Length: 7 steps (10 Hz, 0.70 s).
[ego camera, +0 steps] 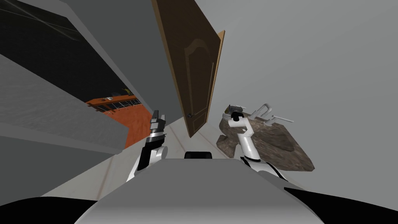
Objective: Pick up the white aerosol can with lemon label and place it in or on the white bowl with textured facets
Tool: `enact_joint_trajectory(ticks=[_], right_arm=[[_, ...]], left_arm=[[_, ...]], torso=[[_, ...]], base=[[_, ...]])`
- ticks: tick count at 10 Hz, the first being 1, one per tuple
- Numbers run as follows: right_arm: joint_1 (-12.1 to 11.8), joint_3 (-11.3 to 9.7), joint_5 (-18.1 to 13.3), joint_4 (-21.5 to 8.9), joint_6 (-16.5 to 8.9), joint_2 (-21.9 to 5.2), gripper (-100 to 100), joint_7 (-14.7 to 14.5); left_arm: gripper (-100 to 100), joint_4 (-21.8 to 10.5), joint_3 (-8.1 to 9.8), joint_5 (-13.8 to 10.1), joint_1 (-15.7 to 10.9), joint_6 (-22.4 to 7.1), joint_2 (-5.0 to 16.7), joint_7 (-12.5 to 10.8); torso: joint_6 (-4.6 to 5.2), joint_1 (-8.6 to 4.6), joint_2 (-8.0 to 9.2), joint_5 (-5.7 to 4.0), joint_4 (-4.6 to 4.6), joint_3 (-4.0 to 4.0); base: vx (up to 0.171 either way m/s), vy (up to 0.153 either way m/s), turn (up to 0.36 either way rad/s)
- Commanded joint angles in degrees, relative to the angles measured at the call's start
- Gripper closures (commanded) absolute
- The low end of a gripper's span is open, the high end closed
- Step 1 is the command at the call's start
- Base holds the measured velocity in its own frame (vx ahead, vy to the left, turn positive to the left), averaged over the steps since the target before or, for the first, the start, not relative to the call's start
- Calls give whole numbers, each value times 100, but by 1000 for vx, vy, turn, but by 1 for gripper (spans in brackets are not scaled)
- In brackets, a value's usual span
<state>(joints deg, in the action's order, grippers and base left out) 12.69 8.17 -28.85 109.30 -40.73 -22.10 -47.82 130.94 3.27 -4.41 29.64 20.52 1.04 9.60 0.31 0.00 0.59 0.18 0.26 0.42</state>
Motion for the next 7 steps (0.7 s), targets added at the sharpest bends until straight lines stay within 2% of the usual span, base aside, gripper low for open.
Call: enact_joint_trajectory(ticks=[1, 2, 7], right_arm=[[0, 0, 0, 0, 0, 0, -100, 0], [7, -2, 5, 4, -27, -3, 0, -10], [6, -2, 4, 4, -25, -3, 0, -9]], left_arm=[[0, 0, 0, 0, 0, 0, 0, 0], [0, 0, 0, 0, 0, 0, 0, 0], [0, 0, 0, 0, 0, 0, 0, 0]], torso=[[0, 0, 0, 0, 0, 0], [1, 3, -2, 0, -1, -1], [1, 8, -6, 1, -2, -3]], base=[[-7, -12, 10], [0, 0, 0], [0, 0, 0]])
